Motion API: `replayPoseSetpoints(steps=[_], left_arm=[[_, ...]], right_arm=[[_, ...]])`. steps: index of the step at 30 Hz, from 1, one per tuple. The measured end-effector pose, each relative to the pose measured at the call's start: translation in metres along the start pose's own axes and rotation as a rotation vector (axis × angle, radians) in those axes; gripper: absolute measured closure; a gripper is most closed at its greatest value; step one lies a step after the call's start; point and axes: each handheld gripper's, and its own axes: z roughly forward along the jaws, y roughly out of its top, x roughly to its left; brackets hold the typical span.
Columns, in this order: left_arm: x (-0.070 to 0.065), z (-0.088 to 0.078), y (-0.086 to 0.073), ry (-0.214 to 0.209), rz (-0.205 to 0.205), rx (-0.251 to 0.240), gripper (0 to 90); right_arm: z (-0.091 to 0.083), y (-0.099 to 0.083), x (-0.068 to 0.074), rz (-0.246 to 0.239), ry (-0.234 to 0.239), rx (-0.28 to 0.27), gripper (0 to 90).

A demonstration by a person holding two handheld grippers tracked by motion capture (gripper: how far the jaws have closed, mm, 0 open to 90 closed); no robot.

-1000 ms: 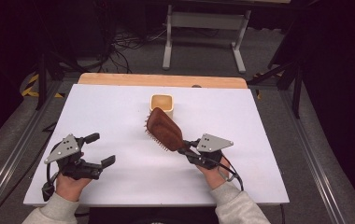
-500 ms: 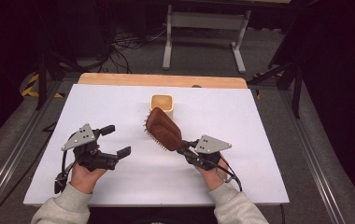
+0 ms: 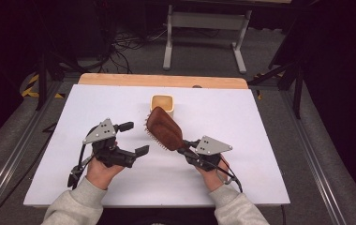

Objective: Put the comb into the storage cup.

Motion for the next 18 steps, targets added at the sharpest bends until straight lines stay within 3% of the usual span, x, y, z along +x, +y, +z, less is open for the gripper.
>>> replayPoseSetpoints(steps=[18], left_arm=[[-0.005, 0.043, 0.014, 0.003, -0.029, 0.055, 0.5]], right_arm=[[-0.001, 0.001, 0.002, -0.01, -0.019, -0.011, 72.7]])
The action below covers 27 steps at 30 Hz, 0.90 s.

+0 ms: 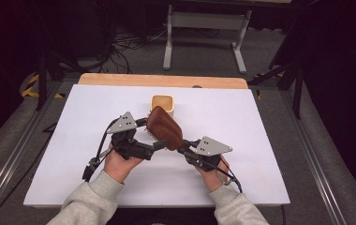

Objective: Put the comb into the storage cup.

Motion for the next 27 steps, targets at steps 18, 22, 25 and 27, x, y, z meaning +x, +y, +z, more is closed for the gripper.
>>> replayPoseSetpoints(steps=[18, 22, 25, 27], left_arm=[[-0.005, 0.011, 0.003, -0.009, -0.01, 0.052, 21.8], [-0.005, 0.01, 0.004, -0.02, -0.039, 0.052, 30.8], [-0.006, 0.008, 0.005, -0.039, -0.024, 0.058, 39.1], [-0.007, 0.008, 0.005, -0.045, -0.022, 0.061, 42.7]], right_arm=[[0.002, -0.001, 0.004, -0.025, -0.008, 0.002, 72.5], [0.004, -0.002, 0.005, -0.04, -0.018, 0.01, 72.1], [0.006, -0.003, 0.006, -0.057, -0.015, 0.03, 71.9], [0.007, -0.004, 0.007, -0.057, -0.013, 0.033, 71.7]])
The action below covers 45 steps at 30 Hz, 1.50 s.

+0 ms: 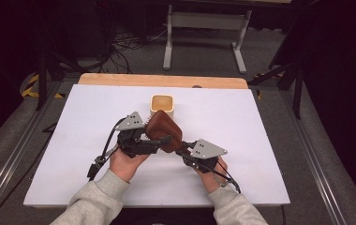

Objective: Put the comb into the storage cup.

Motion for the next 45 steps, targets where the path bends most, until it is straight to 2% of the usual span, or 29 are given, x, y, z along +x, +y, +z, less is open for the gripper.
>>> replayPoseSetpoints(steps=[2, 3, 4, 6, 7, 10, 12, 15, 19, 20, 25, 26, 28, 30, 32, 33, 34, 36, 39, 45], left_arm=[[-0.001, 0.0, 0.001, -0.01, 0.003, 0.004, 46.6], [0.001, -0.001, 0.001, -0.045, -0.014, 0.001, 46.6], [0.001, -0.001, 0.001, -0.045, -0.02, 0.004, 49.4], [-0.001, -0.002, 0.002, -0.045, -0.007, 0.004, 50.9], [-0.003, -0.002, 0.003, -0.045, 0.011, 0.01, 52.7], [-0.005, -0.003, 0.005, -0.044, 0.024, 0.009, 53.9], [-0.007, -0.004, 0.007, -0.047, 0.021, 0.008, 55.1], [-0.01, -0.005, 0.013, -0.024, 0.056, 0.023, 56.0], [-0.011, -0.008, 0.021, -0.015, 0.085, 0.03, 56.1], [-0.011, -0.009, 0.024, -0.021, 0.079, 0.03, 56.1], [-0.01, -0.014, 0.033, -0.01, 0.099, 0.032, 56.0], [-0.01, -0.016, 0.037, -0.008, 0.099, 0.033, 56.0], [-0.008, -0.02, 0.044, 0.0, 0.109, 0.028, 56.0], [-0.008, -0.021, 0.047, 0.003, 0.109, 0.026, 56.0], [-0.007, -0.025, 0.054, 0.013, 0.117, 0.025, 56.0], [-0.007, -0.025, 0.054, 0.013, 0.117, 0.025, 56.0], [-0.007, -0.026, 0.057, 0.013, 0.119, 0.022, 56.0], [-0.007, -0.028, 0.061, 0.02, 0.131, 0.023, 55.9], [-0.007, -0.031, 0.066, 0.032, 0.141, 0.025, 55.9], [-0.003, -0.038, 0.076, 0.053, 0.145, 0.016, 55.9]], right_arm=[[0.001, 0.0, 0.0, -0.003, -0.001, 0.004, 71.6], [0.001, 0.0, 0.0, -0.003, 0.001, 0.006, 71.4], [0.001, -0.001, 0.0, -0.012, 0.002, 0.008, 71.3], [0.001, -0.001, -0.001, -0.006, 0.008, 0.004, 71.2], [0.001, -0.001, -0.001, -0.01, 0.008, 0.004, 71.0], [0.001, -0.001, -0.001, -0.015, 0.01, 0.001, 70.9], [0.0, 0.0, -0.002, -0.012, 0.019, -0.015, 70.5], [-0.002, 0.002, -0.003, -0.031, 0.011, -0.025, 68.8], [-0.006, 0.003, -0.005, -0.019, 0.008, -0.045, 60.3], [-0.007, 0.003, -0.007, -0.011, 0.009, -0.05, 56.1], [-0.012, 0.003, -0.014, 0.06, 0.015, -0.084, 35.4], [-0.012, 0.003, -0.014, 0.06, 0.015, -0.084, 35.4], [-0.013, 0.002, -0.02, 0.093, 0.013, -0.076, 26.6], [-0.013, 0.002, -0.021, 0.101, 0.012, -0.074, 24.2], [-0.012, 0.0, -0.026, 0.129, 0.018, -0.068, 15.5], [-0.012, 0.0, -0.026, 0.129, 0.018, -0.068, 15.5], [-0.012, -0.001, -0.027, 0.141, 0.018, -0.064, 9.6], [-0.012, -0.001, -0.028, 0.138, 0.015, -0.064, 7.7], [-0.013, -0.002, -0.031, 0.17, 0.022, -0.06, 1.3], [-0.016, -0.003, -0.034, 0.187, 0.024, -0.064, 0.4]])
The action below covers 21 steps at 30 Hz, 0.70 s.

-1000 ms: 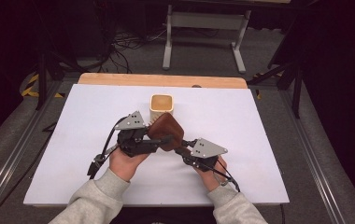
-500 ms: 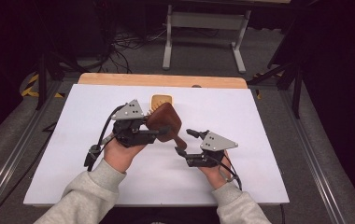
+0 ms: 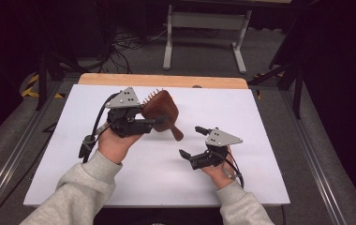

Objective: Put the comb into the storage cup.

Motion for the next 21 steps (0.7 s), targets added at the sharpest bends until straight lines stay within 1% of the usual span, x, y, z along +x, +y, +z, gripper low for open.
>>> replayPoseSetpoints(steps=[4, 6, 11, 12, 13, 15, 17, 21], left_arm=[[0.005, -0.005, 0.005, 0.014, -0.011, -0.01, 55.8], [0.007, -0.007, 0.008, 0.027, -0.006, -0.011, 55.8], [0.011, -0.01, 0.013, 0.048, -0.007, -0.022, 55.7], [0.012, -0.01, 0.014, 0.056, -0.001, -0.023, 55.7], [0.013, -0.011, 0.015, 0.059, -0.011, -0.026, 55.8], [0.016, -0.012, 0.017, 0.066, -0.01, -0.033, 55.7], [0.018, -0.013, 0.018, 0.07, -0.019, -0.039, 55.7], [0.021, -0.015, 0.022, 0.082, -0.019, -0.048, 55.7]], right_arm=[[-0.003, 0.0, -0.001, 0.009, 0.004, -0.001, 0.5], [-0.003, 0.0, -0.001, 0.009, 0.004, 0.002, 0.4], [-0.005, 0.0, -0.002, 0.014, -0.001, 0.008, 0.4], [-0.006, 0.0, -0.002, 0.015, -0.001, 0.006, 0.4], [-0.006, 0.0, -0.003, 0.014, -0.001, 0.006, 0.4], [-0.007, 0.0, -0.003, 0.017, -0.004, 0.001, 0.4], [-0.007, 0.0, -0.003, 0.018, -0.003, 0.001, 0.4], [-0.007, -0.001, -0.004, 0.02, -0.002, 0.008, 0.4]])
